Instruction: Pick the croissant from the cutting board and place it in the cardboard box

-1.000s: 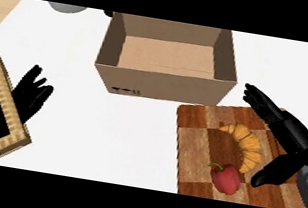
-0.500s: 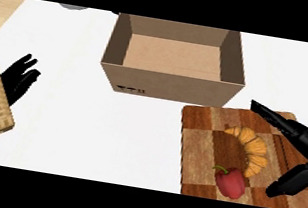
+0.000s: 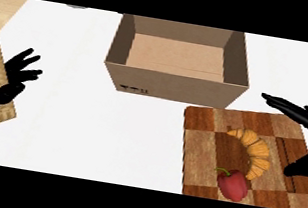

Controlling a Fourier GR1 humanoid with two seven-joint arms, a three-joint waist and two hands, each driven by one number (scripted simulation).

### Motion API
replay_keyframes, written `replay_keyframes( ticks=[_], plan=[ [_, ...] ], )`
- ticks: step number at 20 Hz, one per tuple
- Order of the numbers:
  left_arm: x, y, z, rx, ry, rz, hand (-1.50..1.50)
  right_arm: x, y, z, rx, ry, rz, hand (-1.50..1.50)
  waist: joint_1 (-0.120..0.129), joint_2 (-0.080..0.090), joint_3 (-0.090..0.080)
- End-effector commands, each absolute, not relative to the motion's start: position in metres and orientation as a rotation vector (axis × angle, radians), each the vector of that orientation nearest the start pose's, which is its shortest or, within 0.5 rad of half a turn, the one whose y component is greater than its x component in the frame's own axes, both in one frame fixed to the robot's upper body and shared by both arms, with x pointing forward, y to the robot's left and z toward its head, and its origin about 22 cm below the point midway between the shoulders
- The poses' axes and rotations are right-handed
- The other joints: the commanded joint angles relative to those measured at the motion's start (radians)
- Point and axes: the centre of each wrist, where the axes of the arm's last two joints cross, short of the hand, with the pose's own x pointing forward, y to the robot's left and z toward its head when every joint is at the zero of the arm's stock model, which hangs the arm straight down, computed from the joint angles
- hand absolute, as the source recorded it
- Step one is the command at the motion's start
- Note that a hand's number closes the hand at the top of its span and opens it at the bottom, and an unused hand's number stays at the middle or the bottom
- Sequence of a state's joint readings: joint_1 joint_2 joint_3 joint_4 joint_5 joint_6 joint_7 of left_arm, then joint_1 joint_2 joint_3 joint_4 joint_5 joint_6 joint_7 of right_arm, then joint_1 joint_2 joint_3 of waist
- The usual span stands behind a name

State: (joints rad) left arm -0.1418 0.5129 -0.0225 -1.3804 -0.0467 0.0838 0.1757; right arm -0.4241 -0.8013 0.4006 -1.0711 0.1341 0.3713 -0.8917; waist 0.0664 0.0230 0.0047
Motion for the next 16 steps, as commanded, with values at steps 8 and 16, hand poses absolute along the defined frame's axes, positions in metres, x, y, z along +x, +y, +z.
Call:
replay_keyframes(
  ticks=[8, 16],
  plan=[
    [0.282, 0.35, 0.037, 0.601, -1.386, -0.262, 0.0, 0.355, -0.35, 0.073, 0.181, -1.499, 1.952, -1.5, -0.012, -0.007, -0.004],
    [0.266, 0.357, 0.032, 0.615, -1.373, -0.239, 0.0, 0.373, -0.309, 0.039, 0.165, -1.358, 2.098, -1.5, -0.032, -0.017, -0.004]
  ],
)
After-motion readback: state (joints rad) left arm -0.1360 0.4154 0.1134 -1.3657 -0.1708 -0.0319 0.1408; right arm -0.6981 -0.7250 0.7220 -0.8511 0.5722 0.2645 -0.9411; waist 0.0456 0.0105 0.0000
